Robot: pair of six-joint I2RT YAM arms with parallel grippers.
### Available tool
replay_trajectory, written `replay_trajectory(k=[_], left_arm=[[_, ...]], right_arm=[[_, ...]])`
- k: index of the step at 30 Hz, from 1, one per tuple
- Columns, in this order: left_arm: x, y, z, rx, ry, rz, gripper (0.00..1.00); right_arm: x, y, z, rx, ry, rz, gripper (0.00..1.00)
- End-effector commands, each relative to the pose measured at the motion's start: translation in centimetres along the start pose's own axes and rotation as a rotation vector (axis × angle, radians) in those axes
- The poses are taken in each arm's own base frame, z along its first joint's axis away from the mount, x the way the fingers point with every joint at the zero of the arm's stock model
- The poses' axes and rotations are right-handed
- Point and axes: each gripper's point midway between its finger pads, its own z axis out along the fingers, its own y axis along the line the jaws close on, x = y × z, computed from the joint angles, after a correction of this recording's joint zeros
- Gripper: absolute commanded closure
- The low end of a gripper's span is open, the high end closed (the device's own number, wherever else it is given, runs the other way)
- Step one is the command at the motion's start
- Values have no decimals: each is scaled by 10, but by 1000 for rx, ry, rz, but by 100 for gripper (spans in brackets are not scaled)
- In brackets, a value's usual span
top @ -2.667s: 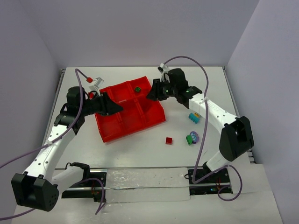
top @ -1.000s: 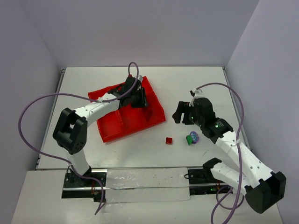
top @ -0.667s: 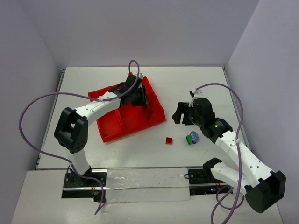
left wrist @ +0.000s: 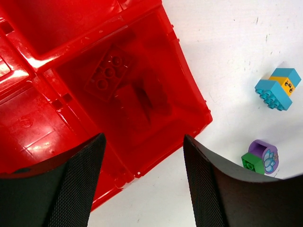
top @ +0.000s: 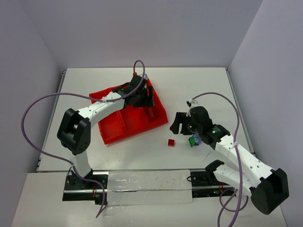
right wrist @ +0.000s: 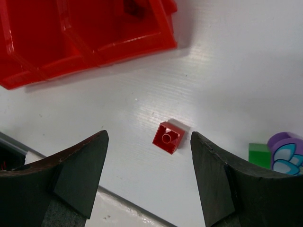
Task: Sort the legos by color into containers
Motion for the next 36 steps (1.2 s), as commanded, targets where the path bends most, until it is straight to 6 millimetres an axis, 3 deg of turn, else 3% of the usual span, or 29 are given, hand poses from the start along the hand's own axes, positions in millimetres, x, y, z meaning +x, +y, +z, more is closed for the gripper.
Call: replay_trajectory(k=[1,5,7,12,16,24,36], left_arm=[[-29,-25,-30,46,-81,26,26],[-37,-29,-49,49,-115,27,26],[-39,-26,-69,45,-140,23,25],[-37,-17,-100,43,-186,8,13],[-32,-7,-120,28,-200,-6,10],[-32,4,-137,4,-252,-41,8],[-28,5,-130,-1,-229,-33,8]], right_arm=[[5,11,10,-22,-18,33,23],[17,13,16,-14,2,49,23],[23,16,21,-17,7,64,23],[34,10,32,50,12,113,23],[47,2,40,135,27,191,25],[71,-11,50,256,93,228,24],[87,-8,58,273,109,223,37]])
